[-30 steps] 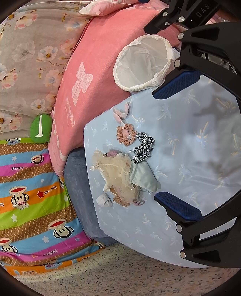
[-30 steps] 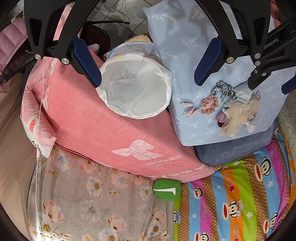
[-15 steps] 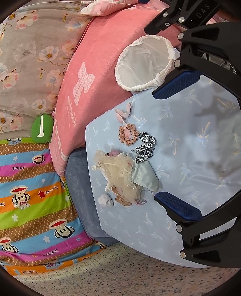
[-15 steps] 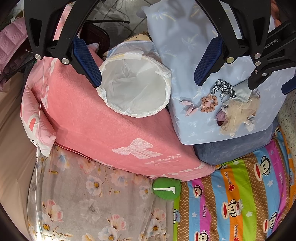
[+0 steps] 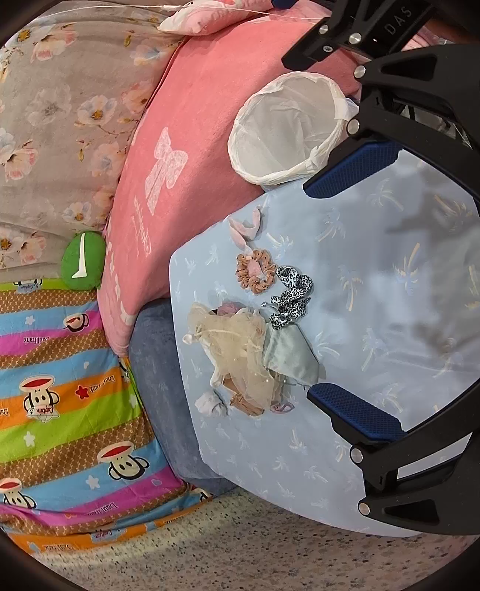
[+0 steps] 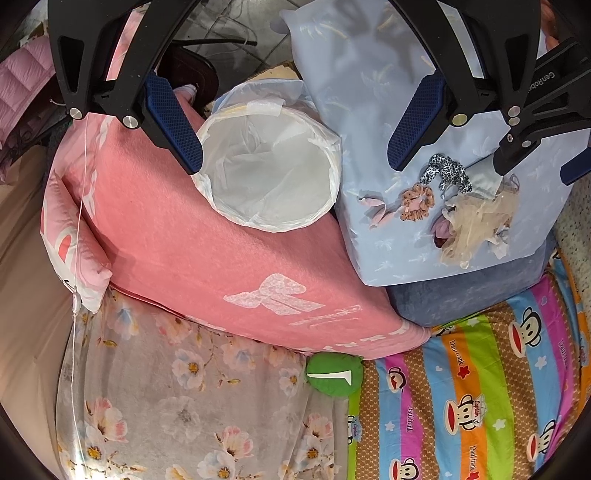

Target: Collect trash

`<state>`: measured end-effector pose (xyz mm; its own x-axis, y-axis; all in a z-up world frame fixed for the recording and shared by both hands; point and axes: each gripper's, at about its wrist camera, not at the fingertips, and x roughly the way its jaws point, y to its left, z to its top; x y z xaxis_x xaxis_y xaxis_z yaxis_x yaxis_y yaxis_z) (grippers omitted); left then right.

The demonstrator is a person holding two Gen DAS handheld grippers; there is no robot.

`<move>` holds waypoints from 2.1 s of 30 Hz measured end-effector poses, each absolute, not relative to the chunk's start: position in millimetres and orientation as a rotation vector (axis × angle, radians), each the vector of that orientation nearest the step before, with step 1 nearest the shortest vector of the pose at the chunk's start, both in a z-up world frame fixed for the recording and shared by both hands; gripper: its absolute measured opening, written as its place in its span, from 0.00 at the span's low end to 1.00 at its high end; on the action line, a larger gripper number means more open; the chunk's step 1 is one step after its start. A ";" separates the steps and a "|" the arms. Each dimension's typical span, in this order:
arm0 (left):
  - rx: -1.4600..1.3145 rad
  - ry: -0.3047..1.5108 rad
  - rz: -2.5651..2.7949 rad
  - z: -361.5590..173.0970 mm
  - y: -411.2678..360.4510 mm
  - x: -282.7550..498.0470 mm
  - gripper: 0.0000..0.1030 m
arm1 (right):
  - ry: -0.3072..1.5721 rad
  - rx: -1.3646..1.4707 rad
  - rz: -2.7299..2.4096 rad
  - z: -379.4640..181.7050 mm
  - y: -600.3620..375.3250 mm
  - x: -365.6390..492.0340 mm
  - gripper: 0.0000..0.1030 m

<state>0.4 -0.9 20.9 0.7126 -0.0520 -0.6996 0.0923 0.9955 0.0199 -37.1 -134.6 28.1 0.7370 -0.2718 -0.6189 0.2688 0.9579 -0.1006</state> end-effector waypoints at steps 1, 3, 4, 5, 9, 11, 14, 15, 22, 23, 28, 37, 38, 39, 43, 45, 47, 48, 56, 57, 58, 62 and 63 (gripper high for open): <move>0.053 0.774 -0.085 18.8 1.2 1.3 0.93 | 0.678 0.000 -0.296 26.4 -134.2 -36.6 0.94; 0.046 0.779 -0.100 14.3 5.2 6.5 0.93 | 0.675 0.007 -0.296 24.3 -133.8 -33.3 0.94; 0.041 0.782 -0.109 11.1 8.7 8.7 0.93 | 0.674 0.011 -0.297 21.9 -133.1 -31.4 0.94; 0.039 0.786 -0.110 7.1 12.0 11.1 0.93 | 0.674 0.013 -0.298 19.1 -132.4 -29.5 0.94; 0.014 0.802 -0.118 -9.1 30.0 24.9 0.93 | 0.673 0.023 -0.301 6.0 -128.4 -19.7 0.94; 0.003 0.800 -0.116 -16.6 40.9 31.2 0.93 | 0.680 0.029 -0.296 0.4 -125.9 -10.7 0.94; -0.022 0.795 -0.115 -27.8 60.3 42.3 0.93 | 0.677 0.034 -0.287 -8.4 -120.5 2.7 0.94; -0.028 0.799 -0.104 -31.2 65.9 46.0 0.93 | 0.674 0.035 -0.280 -11.1 -118.1 8.6 0.94; -0.036 0.807 -0.071 -46.4 98.6 76.2 0.93 | 0.692 0.034 -0.222 -32.0 -91.5 49.1 0.94; -0.035 0.808 -0.076 -47.3 101.5 81.1 0.93 | 0.697 0.034 -0.212 -35.1 -87.2 55.0 0.94; -0.061 0.817 -0.054 -53.1 116.8 110.9 0.93 | 0.717 0.032 -0.182 -48.4 -67.5 81.6 0.94; -0.135 0.829 -0.173 -61.2 115.9 157.0 0.93 | 0.748 0.037 -0.152 -67.2 -43.7 121.1 0.94; -0.134 0.840 -0.181 -64.3 112.9 162.8 0.92 | 0.755 0.039 -0.145 -70.5 -40.6 124.0 0.94; -0.136 0.850 -0.194 -67.9 110.7 166.9 0.91 | 0.765 0.040 -0.134 -74.4 -37.1 126.7 0.94; -0.130 0.907 -0.231 -80.8 107.6 182.5 0.59 | 0.807 0.030 -0.088 -90.9 -24.6 133.1 0.93; -0.136 0.916 -0.245 -82.7 110.1 182.7 0.46 | 0.829 0.018 -0.059 -100.4 -17.3 134.0 0.89; -0.147 0.921 -0.263 -82.0 113.8 180.2 0.23 | 0.852 0.009 -0.029 -110.6 -8.7 134.8 0.86; -0.150 0.921 -0.268 -80.9 116.1 177.2 0.18 | 0.862 0.003 -0.016 -115.6 -4.1 135.5 0.82; -0.154 0.863 -0.272 -54.8 125.8 164.8 0.06 | 0.985 -0.005 0.076 -155.4 19.0 144.2 0.34; -0.154 0.856 -0.273 -50.2 125.6 164.5 0.06 | 0.994 -0.007 0.088 -156.6 20.8 143.1 0.18; -0.152 0.847 -0.274 -44.9 124.8 163.2 0.06 | 0.994 -0.008 0.095 -156.9 21.3 142.2 0.11; -0.152 0.804 -0.272 -22.4 125.0 156.6 0.06 | 0.935 -0.014 0.106 -135.4 18.8 130.1 0.04; -0.151 0.793 -0.273 -16.6 124.8 154.8 0.06 | 0.910 -0.015 0.105 -125.3 18.2 126.7 0.03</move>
